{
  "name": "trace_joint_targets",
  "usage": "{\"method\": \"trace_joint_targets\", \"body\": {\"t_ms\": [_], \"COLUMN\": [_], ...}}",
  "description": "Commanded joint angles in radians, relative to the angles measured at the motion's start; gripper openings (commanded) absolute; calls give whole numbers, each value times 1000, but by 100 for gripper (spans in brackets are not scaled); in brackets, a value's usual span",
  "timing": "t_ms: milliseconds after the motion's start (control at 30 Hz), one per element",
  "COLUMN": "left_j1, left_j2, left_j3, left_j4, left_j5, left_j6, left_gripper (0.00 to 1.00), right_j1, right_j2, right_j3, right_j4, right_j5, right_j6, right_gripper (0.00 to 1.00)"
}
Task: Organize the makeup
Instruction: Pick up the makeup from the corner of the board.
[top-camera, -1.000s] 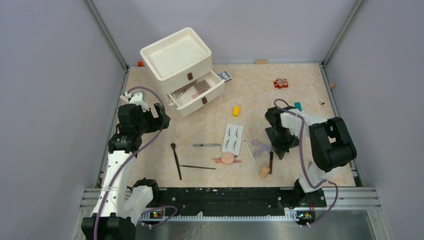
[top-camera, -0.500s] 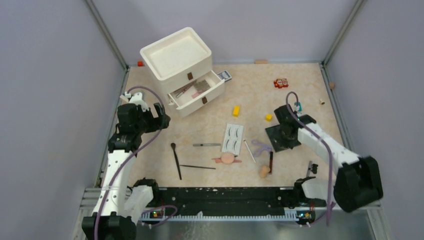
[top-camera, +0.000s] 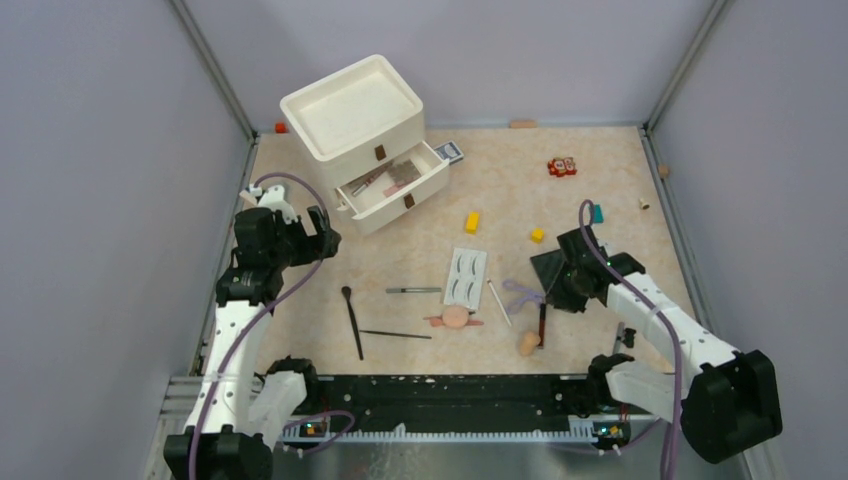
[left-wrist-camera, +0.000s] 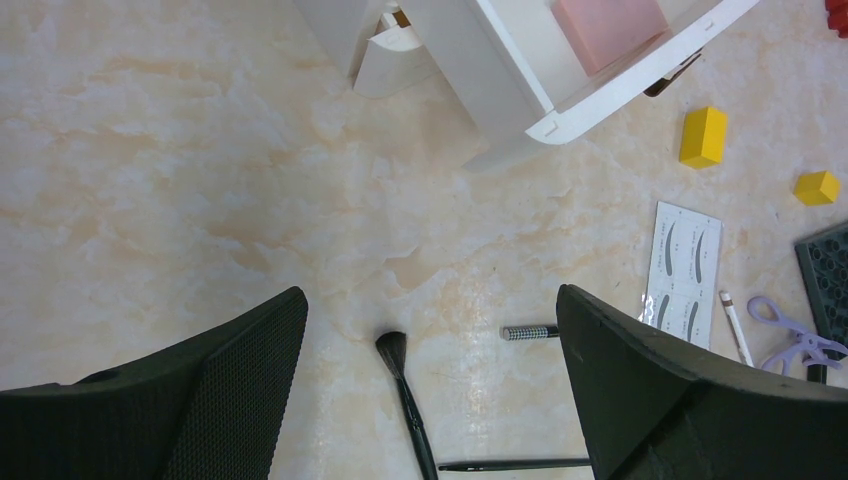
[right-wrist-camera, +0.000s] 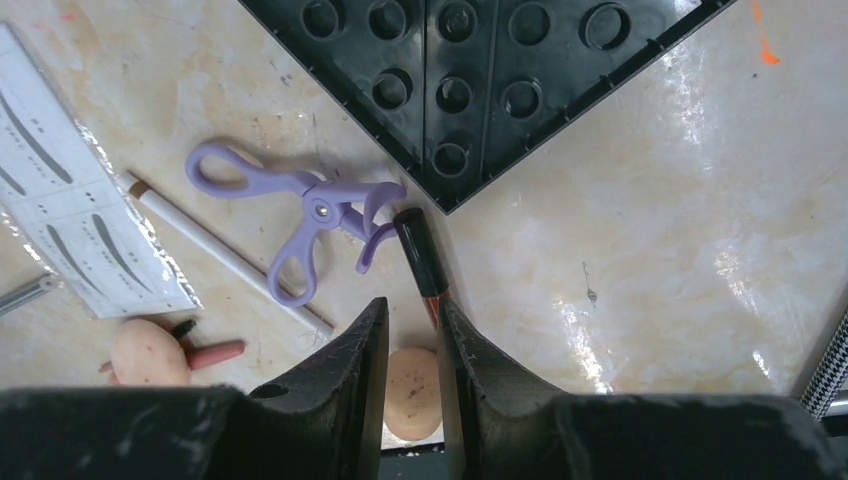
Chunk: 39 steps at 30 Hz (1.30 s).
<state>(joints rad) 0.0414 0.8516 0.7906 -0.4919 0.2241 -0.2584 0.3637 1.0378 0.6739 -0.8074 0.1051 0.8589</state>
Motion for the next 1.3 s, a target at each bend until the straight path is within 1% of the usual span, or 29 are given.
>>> {"method": "trace_joint_targets", "body": {"t_ms": [0, 200, 500, 533, 633, 733, 867, 1000, 1033, 1100, 1133, 1200, 1267], "left_j1": [6, 5, 5, 5, 6, 6, 6, 9, 9, 9, 9, 8, 9], "left_j2": [-10, -11, -11, -10, -8, -9, -5, -8, -9, -11, -12, -14, -17], "left_j3": [10, 9, 8, 8, 7, 9, 8, 9, 9, 9, 9, 9, 8], "left_j4": [33, 34, 35, 36, 36, 36, 36, 35, 35, 35, 35, 35, 35], "left_j5": [5, 6, 7, 9, 9, 9, 9, 9, 8, 7, 8, 9, 8], "left_j6": [10, 10, 10, 10, 10, 10, 10, 10, 10, 10, 10, 10, 10], "left_gripper": [99, 99, 99, 99, 99, 99, 99, 99, 99, 99, 99, 99, 99], "right_j1": [10, 11, 12, 13, 15, 14, 14, 14, 15, 14, 14, 16, 17], "right_j2": [48, 96, 192, 200, 201, 146, 35, -24, -35, -61, -74, -88, -69], "right_j3": [-24, -79, -136, -139, -140, -106, -7, 138, 168, 213, 221, 215, 199], "right_j4": [27, 114, 203, 208, 207, 159, 46, -56, -62, -24, 20, 143, 296], "right_j5": [-38, -80, -88, -88, -74, -20, 126, 294, 315, 315, 291, 207, 109], "right_j6": [-39, -40, -48, -45, -37, -29, -44, -61, -61, -57, -50, -26, 21], "right_gripper": [24, 24, 23, 21, 8, 0, 0, 0, 0, 0, 0, 0, 0]}}
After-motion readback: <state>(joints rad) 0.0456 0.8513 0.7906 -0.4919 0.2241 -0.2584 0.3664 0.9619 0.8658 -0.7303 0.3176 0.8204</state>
